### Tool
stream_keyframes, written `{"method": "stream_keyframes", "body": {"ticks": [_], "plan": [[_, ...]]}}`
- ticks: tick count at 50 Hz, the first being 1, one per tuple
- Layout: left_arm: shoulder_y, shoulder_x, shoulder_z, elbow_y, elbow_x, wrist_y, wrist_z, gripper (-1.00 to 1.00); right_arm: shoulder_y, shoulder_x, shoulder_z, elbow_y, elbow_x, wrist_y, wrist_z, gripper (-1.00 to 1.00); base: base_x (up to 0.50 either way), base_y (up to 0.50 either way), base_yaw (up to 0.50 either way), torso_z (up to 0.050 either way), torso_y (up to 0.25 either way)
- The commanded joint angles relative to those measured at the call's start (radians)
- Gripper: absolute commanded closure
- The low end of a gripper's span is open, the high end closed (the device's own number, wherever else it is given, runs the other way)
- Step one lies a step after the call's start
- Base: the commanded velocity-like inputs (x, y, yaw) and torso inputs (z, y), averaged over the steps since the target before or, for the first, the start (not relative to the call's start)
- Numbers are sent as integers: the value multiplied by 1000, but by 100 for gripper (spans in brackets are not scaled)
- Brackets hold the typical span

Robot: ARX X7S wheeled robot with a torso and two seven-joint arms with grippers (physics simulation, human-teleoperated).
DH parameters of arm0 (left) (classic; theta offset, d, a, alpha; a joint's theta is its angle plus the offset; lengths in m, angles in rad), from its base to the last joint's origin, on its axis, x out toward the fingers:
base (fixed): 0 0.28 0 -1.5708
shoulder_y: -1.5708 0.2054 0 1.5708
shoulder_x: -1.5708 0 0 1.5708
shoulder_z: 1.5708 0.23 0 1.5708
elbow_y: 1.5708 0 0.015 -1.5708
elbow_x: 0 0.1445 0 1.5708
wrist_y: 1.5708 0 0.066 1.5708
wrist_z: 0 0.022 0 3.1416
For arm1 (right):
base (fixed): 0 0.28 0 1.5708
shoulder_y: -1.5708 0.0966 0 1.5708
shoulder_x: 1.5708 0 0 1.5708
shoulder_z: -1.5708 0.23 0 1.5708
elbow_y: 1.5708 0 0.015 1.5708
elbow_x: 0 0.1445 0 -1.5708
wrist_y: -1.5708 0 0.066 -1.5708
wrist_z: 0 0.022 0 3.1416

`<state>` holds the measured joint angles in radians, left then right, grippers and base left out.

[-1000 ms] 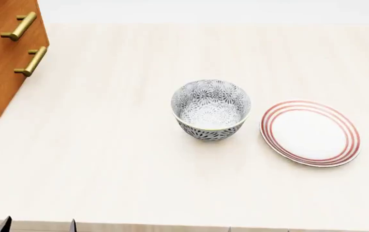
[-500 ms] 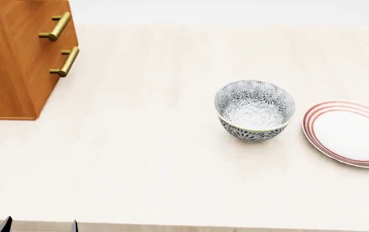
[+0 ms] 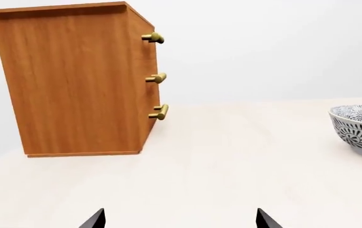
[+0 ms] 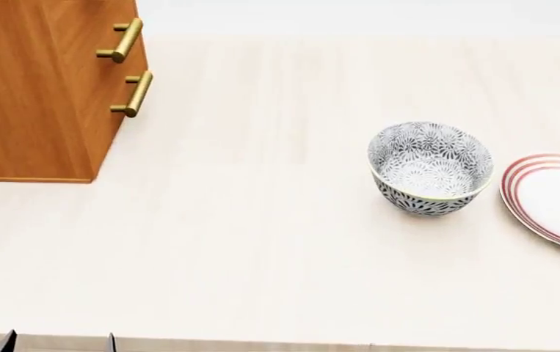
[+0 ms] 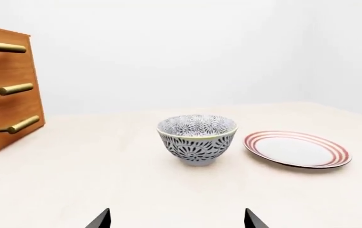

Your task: Put the bowl on top of the cabinet.

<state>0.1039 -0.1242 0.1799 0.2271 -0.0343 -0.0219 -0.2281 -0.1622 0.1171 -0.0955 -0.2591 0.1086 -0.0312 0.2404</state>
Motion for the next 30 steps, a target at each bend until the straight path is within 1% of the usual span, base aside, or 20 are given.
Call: {"method": "stream_keyframes", "body": {"ticks": [1, 4, 5, 6, 7, 8, 9, 10, 11, 12, 14, 15, 17, 30], "plan": [[-14, 9, -6, 39, -27, -114, -37, -100, -19, -21, 33, -101, 8, 108, 101, -100, 0, 0, 0, 0, 0], [-15, -18, 17, 69, -58, -146, 14, -100, -21, -22, 48, -146, 41, 196, 122, -100, 0, 0, 0, 0, 0], [-8, -25, 20, 86, -90, -148, 43, -100, -34, -18, 47, -145, 37, 148, 114, -100, 0, 0, 0, 0, 0], [-2, -22, 14, 97, -89, -154, 29, -100, -50, 2, 25, -108, 34, -2, 52, -100, 0, 0, 0, 0, 0], [11, -23, 18, 116, -69, -146, 14, -100, -69, 22, 19, -127, 76, 27, 22, -100, 0, 0, 0, 0, 0], [17, -29, 26, 126, -64, -140, 18, -100, -68, 24, 25, -142, 91, 58, 29, -100, 0, 0, 0, 0, 0], [19, -29, 27, 130, -66, -141, 17, -100, -68, 23, 25, -144, 80, 60, 41, -100, 0, 0, 0, 0, 0], [23, -30, 28, 132, -82, -120, 31, -100, -67, 11, 28, -142, 17, 69, 93, -100, 0, 0, 0, 0, 0], [22, -33, 34, 129, -77, -115, 33, -100, -66, 19, 19, -139, 26, 73, 78, -100, 0, 0, 0, 0, 0], [20, -33, 37, 125, -70, -117, 28, -100, -66, 28, 13, -134, 41, 66, 58, -100, 0, 0, 0, 0, 0], [14, -24, 33, 105, -15, -100, -23, -100, -70, 26, 12, -117, 26, 26, 64, -100, 41, 0, 0, 0, 0], [12, -25, 34, 105, -10, -116, -28, -100, -71, 28, 10, -116, 26, 24, 63, -100, 203, 0, 0, 0, 0], [8, -29, 32, 98, -35, -111, -13, -100, -76, 30, 7, -117, 28, 19, 63, -100, 252, 16, 0, 0, 0], [13, -39, 40, 100, -41, -97, -23, -100, -78, 41, -10, -112, 29, 14, 70, -100, 414, 17, 0, 0, 0]]}}
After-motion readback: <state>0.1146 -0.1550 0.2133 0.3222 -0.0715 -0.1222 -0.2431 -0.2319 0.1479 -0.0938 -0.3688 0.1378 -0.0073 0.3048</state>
